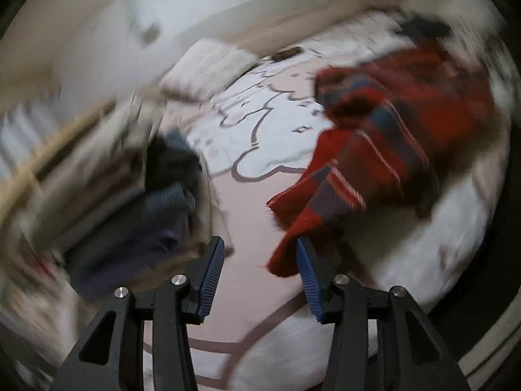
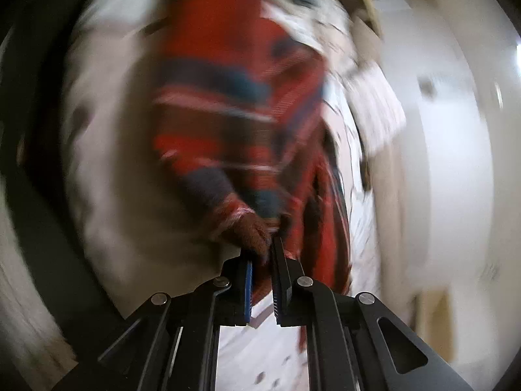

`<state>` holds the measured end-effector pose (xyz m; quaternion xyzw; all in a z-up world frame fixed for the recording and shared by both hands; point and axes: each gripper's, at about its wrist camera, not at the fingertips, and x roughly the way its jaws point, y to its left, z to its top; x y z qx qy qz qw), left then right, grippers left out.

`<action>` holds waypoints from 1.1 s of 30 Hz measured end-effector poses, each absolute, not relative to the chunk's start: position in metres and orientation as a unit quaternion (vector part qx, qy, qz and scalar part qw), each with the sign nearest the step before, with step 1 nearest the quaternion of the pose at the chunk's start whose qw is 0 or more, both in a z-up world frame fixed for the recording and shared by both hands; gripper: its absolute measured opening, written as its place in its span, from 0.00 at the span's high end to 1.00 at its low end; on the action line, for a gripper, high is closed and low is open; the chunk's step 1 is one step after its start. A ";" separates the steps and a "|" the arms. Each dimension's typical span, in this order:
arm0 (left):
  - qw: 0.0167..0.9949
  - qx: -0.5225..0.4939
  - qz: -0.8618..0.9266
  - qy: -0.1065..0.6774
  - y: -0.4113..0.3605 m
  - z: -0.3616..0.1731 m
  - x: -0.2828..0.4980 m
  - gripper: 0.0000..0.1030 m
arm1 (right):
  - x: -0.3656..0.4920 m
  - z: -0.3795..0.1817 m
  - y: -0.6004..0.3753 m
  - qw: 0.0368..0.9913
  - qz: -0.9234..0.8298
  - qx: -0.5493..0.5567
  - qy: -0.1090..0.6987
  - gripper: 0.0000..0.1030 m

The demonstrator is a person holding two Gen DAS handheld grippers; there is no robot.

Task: Fold clothes

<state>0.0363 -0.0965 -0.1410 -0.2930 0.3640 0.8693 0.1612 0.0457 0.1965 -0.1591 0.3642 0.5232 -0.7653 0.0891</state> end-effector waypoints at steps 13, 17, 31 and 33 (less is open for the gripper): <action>0.241 -0.256 0.771 0.532 -0.043 -0.180 0.042 0.92 | -0.017 -0.096 0.219 0.055 -0.852 0.409 0.323 0.90; 0.227 -0.304 0.825 0.418 -0.042 -0.153 0.023 0.96 | 0.012 -0.105 0.212 0.055 -0.861 0.393 0.319 0.90; 0.093 -0.381 0.919 -0.033 -0.055 -0.065 -0.031 0.96 | 0.059 -0.189 0.207 0.025 -0.852 0.225 0.472 0.89; 0.087 -0.387 0.917 -0.051 -0.051 -0.059 -0.037 0.96 | 0.068 -0.199 0.202 0.012 -0.843 0.195 0.502 0.65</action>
